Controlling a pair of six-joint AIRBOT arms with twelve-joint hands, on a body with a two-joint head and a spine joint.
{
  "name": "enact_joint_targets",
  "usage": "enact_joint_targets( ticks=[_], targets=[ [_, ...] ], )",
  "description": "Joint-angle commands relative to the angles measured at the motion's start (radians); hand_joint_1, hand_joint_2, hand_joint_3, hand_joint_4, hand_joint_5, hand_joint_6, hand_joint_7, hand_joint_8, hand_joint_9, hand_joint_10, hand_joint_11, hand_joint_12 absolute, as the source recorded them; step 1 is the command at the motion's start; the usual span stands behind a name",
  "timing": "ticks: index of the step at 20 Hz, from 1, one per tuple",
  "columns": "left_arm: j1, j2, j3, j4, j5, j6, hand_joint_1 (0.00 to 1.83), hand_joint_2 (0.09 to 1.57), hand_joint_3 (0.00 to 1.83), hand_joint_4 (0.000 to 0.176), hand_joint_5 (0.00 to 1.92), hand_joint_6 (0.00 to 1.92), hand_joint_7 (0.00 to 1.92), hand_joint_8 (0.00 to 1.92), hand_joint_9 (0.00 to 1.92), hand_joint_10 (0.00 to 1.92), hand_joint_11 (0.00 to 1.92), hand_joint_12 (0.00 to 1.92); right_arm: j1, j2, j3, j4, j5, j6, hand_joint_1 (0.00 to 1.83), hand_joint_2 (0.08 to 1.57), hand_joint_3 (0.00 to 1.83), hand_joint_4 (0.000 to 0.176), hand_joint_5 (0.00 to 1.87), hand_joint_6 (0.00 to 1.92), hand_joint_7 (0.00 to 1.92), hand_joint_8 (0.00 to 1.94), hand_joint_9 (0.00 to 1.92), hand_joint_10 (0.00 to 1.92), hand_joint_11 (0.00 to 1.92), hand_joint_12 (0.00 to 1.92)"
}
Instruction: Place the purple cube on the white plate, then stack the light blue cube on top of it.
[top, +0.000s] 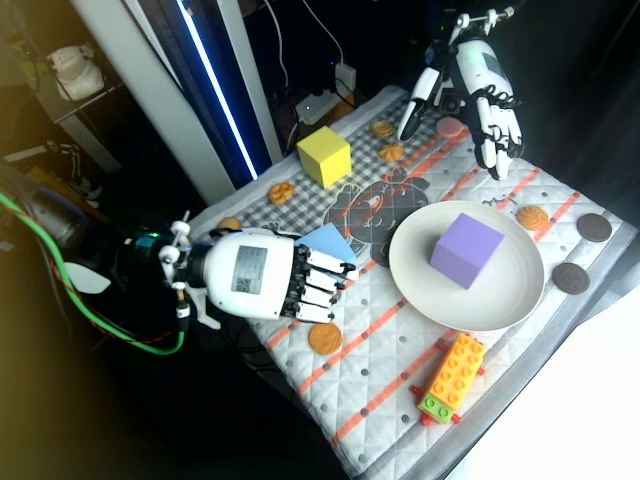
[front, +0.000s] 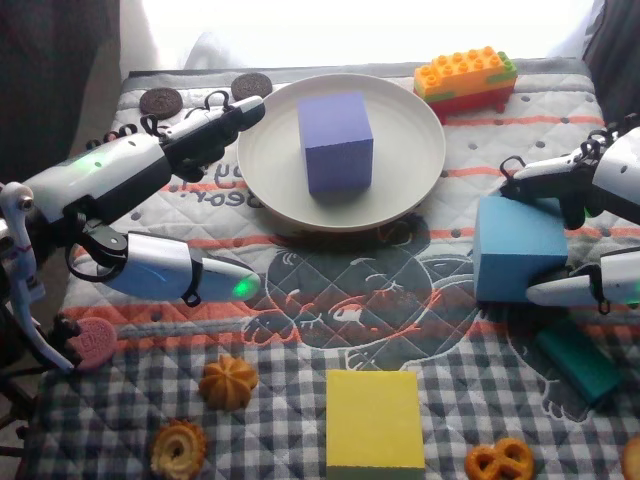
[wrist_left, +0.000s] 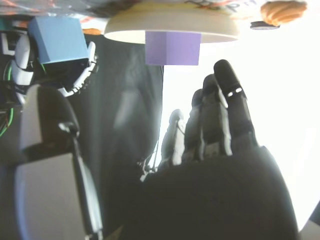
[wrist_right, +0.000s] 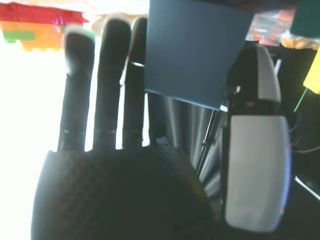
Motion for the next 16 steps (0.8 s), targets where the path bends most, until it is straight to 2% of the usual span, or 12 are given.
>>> enact_joint_targets(
  ticks=[1,2,3,4,6,8,9,11,12,13,14,16],
  targets=[
    [-0.002,0.01,-0.002,0.002,-0.12,-0.005,0.93,0.83,0.0,0.176,0.03,0.0,0.13,0.0,0.2,0.01,0.0,0.93,0.008,0.005,0.004,0.023,0.149,0.011,1.18,1.21,0.0,0.0,0.78,1.22,0.83,1.4,0.77,1.54,0.76,1.79],
    [0.0,0.01,-0.002,0.001,-0.121,-0.005,0.93,0.84,0.0,0.176,0.03,0.0,0.13,0.0,0.2,0.01,0.0,0.91,0.021,0.009,0.003,0.022,0.164,0.011,1.3,1.2,0.0,0.0,0.77,1.26,0.82,1.29,0.79,1.44,0.7,1.67],
    [0.001,0.01,-0.002,0.0,-0.121,-0.005,0.93,0.84,0.0,0.176,0.03,0.0,0.13,0.0,0.2,0.01,0.0,0.91,0.032,0.011,0.004,0.022,0.171,0.011,1.3,1.2,0.0,0.0,0.77,1.26,0.82,1.29,0.79,1.44,0.7,1.67],
    [0.002,0.01,-0.002,-0.001,-0.123,-0.005,0.95,0.82,0.0,0.176,0.03,0.0,0.14,0.0,0.22,0.01,0.0,0.98,0.048,0.012,0.006,0.021,0.176,0.011,1.33,1.21,0.0,0.0,0.75,1.38,0.78,1.31,0.73,1.45,0.57,1.6],
    [0.008,0.011,-0.005,-0.009,-0.133,-0.005,0.9,0.83,0.0,0.176,0.04,0.0,0.15,0.0,0.23,0.01,0.0,0.95,0.092,0.004,0.024,0.021,0.178,0.011,1.34,1.2,0.0,0.0,0.73,1.4,0.82,1.23,0.82,1.32,0.64,1.47],
    [0.019,0.014,-0.011,-0.014,-0.146,-0.005,0.91,0.82,0.0,0.176,0.03,0.0,0.14,0.0,0.22,0.0,0.0,0.92,0.129,-0.015,0.045,0.021,0.177,0.011,1.34,1.19,0.0,0.0,0.74,1.38,0.84,1.2,0.84,1.3,0.69,1.51],
    [0.027,0.018,-0.018,-0.018,-0.157,-0.005,0.95,0.81,0.0,0.176,0.03,0.0,0.14,0.0,0.23,0.0,0.0,0.92,0.148,-0.025,0.054,0.021,0.176,0.011,1.35,1.17,0.0,0.0,0.76,1.27,0.9,1.12,0.86,1.33,0.72,1.65],
    [0.051,0.035,-0.036,-0.033,-0.19,-0.005,0.95,0.8,0.0,0.176,0.05,0.0,0.16,0.0,0.24,0.01,0.0,0.98,0.188,-0.05,0.077,0.021,0.162,0.011,1.21,1.17,0.0,0.01,0.82,1.24,0.93,1.14,0.79,1.32,0.73,1.64],
    [0.069,0.049,-0.05,-0.043,-0.212,-0.005,0.98,0.79,0.0,0.176,0.07,0.0,0.17,0.0,0.23,0.0,0.0,0.9,0.214,-0.069,0.096,0.021,0.145,0.01,1.32,1.16,0.0,0.0,0.8,1.26,0.91,1.13,0.86,1.26,0.73,1.56],
    [0.079,0.058,-0.059,-0.048,-0.225,-0.005,1.0,0.82,0.0,0.175,0.1,0.0,0.17,0.0,0.2,0.02,0.0,0.57,0.232,-0.08,0.108,0.017,0.132,0.01,1.34,1.16,0.0,0.0,0.77,1.32,0.89,1.16,0.87,1.24,0.73,1.54],
    [0.091,0.069,-0.071,-0.051,-0.239,-0.005,1.0,0.84,0.0,0.176,0.1,0.0,0.17,0.0,0.18,0.01,0.0,0.37,0.261,-0.095,0.125,0.012,0.108,0.007,1.35,1.16,0.0,0.0,0.77,1.34,0.89,1.16,0.87,1.21,0.69,1.5],
    [0.106,0.079,-0.083,-0.053,-0.256,-0.005,0.92,0.9,0.0,0.171,0.1,0.0,0.19,0.0,0.21,0.01,0.0,0.52,0.307,-0.125,0.158,0.008,0.067,0.0,1.36,1.14,0.0,0.0,0.8,1.34,0.98,0.95,0.9,1.17,0.71,1.4]
  ],
)
